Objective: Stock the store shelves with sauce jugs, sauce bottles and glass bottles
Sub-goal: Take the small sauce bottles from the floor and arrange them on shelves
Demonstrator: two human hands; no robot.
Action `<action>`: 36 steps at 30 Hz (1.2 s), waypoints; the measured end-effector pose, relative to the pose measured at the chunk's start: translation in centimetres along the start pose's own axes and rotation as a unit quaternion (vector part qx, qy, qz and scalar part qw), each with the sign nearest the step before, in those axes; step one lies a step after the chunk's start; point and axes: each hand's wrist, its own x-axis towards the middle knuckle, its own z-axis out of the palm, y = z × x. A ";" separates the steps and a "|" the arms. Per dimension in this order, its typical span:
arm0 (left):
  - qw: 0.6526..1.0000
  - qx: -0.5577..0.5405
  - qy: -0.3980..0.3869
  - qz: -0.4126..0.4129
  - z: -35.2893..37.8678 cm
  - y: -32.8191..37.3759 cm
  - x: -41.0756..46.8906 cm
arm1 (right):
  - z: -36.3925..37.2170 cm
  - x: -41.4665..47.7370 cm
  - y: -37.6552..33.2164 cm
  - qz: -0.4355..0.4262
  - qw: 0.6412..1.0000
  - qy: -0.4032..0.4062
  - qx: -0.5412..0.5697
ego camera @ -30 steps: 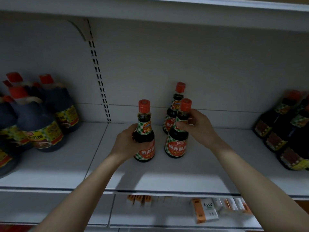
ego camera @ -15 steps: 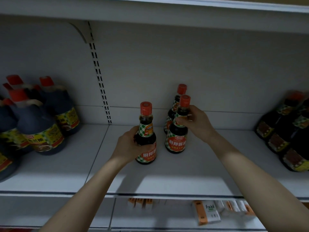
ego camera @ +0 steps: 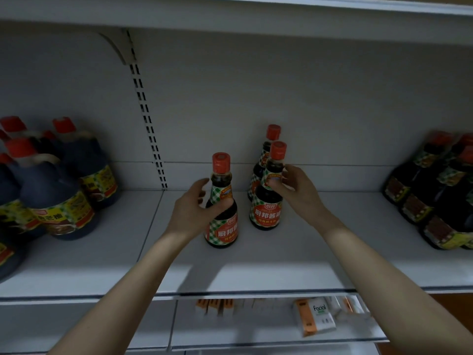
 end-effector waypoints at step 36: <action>0.987 -0.003 -0.105 0.119 0.6 1.9 12.7 | 3.3 -6.5 8.6 0.105 0.907 -0.074 -0.400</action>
